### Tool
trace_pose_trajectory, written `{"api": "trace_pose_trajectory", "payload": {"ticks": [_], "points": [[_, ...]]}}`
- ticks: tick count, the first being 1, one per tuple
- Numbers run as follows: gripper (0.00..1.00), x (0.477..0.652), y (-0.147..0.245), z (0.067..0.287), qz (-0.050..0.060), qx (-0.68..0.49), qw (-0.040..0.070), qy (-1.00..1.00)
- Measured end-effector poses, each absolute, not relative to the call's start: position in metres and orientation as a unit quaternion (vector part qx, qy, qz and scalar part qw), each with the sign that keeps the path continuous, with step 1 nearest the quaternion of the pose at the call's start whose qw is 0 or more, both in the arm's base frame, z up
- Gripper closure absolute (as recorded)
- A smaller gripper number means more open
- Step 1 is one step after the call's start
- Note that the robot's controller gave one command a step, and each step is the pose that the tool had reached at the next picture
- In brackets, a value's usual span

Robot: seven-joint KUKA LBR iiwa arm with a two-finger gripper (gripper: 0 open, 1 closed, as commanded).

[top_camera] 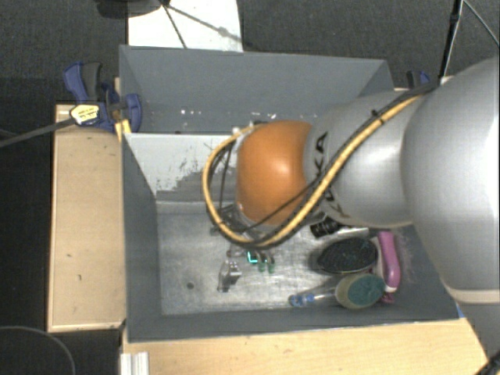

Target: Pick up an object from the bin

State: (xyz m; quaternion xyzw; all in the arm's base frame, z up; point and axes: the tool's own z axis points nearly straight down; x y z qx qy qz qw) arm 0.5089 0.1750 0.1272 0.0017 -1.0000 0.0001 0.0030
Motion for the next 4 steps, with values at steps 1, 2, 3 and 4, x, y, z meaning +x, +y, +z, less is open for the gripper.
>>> {"api": "trace_pose_trajectory", "payload": {"ticks": [1,2,3,4], "points": [[0.00,0.582,0.111,0.071,-0.002,-0.057,-0.003,-0.998],[0.00,0.594,0.102,0.102,-0.001,-0.199,-0.003,-0.980],[0.00,0.591,0.109,0.101,-0.001,-0.238,-0.002,-0.971],[0.00,0.593,0.099,0.075,-0.003,-0.265,-0.003,-0.964]]}}
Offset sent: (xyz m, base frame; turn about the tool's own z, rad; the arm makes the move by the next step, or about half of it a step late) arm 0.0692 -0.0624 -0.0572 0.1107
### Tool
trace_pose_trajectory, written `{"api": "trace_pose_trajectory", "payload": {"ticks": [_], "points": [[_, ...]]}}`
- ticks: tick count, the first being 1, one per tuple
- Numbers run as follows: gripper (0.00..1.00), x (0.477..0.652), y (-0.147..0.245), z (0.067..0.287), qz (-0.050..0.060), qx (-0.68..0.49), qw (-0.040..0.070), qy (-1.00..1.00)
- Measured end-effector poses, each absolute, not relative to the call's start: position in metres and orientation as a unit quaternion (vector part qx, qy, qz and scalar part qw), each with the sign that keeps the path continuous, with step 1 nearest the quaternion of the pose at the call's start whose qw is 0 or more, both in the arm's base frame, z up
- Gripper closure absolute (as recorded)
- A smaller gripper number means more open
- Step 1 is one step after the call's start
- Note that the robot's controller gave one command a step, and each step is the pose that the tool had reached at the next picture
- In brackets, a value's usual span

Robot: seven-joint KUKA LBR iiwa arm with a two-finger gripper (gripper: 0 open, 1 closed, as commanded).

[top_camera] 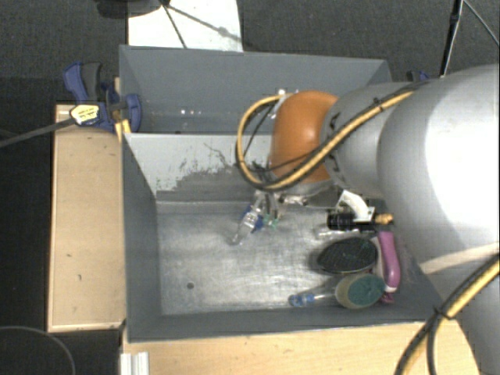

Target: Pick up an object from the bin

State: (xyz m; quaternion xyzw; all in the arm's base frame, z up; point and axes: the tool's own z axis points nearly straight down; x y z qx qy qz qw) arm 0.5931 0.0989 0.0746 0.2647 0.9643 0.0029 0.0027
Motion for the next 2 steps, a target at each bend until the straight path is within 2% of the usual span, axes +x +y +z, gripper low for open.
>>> {"api": "trace_pose_trajectory", "payload": {"ticks": [1,2], "points": [[0.00,0.5935,0.1002,0.0759,0.001,0.263,0.000,0.965],[1.00,0.5957,0.0995,0.0785,0.002,0.264,0.003,0.965]]}}
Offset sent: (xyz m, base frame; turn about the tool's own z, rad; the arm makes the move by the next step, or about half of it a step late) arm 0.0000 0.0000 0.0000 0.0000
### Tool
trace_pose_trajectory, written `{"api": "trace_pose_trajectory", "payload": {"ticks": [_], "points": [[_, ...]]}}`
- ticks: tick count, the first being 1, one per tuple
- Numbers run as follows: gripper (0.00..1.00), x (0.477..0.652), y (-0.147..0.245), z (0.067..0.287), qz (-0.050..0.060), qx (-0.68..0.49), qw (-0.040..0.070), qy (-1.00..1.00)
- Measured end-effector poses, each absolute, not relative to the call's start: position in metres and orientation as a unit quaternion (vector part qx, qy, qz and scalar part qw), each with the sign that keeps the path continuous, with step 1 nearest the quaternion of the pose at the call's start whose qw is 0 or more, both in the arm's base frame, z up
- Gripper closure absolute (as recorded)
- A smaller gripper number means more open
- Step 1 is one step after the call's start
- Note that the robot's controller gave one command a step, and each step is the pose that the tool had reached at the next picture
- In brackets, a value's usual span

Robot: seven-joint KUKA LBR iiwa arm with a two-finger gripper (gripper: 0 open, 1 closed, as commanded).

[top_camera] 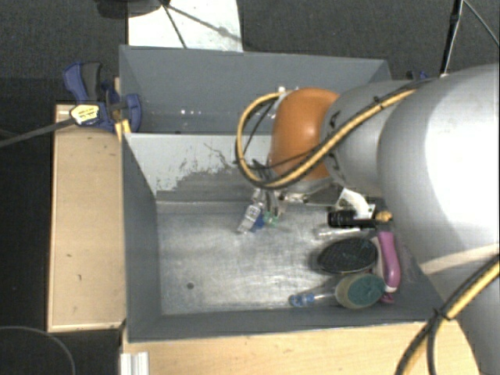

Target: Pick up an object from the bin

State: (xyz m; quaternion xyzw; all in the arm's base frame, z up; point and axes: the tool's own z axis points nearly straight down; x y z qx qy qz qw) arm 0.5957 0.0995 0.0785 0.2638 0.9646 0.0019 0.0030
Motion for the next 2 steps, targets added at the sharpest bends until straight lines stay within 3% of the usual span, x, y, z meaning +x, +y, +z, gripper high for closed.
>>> {"api": "trace_pose_trajectory", "payload": {"ticks": [1,2], "points": [[1.00,0.597,0.100,0.089,0.001,0.263,0.002,0.965],[1.00,0.598,0.100,0.137,0.002,0.262,0.003,0.965]]}}
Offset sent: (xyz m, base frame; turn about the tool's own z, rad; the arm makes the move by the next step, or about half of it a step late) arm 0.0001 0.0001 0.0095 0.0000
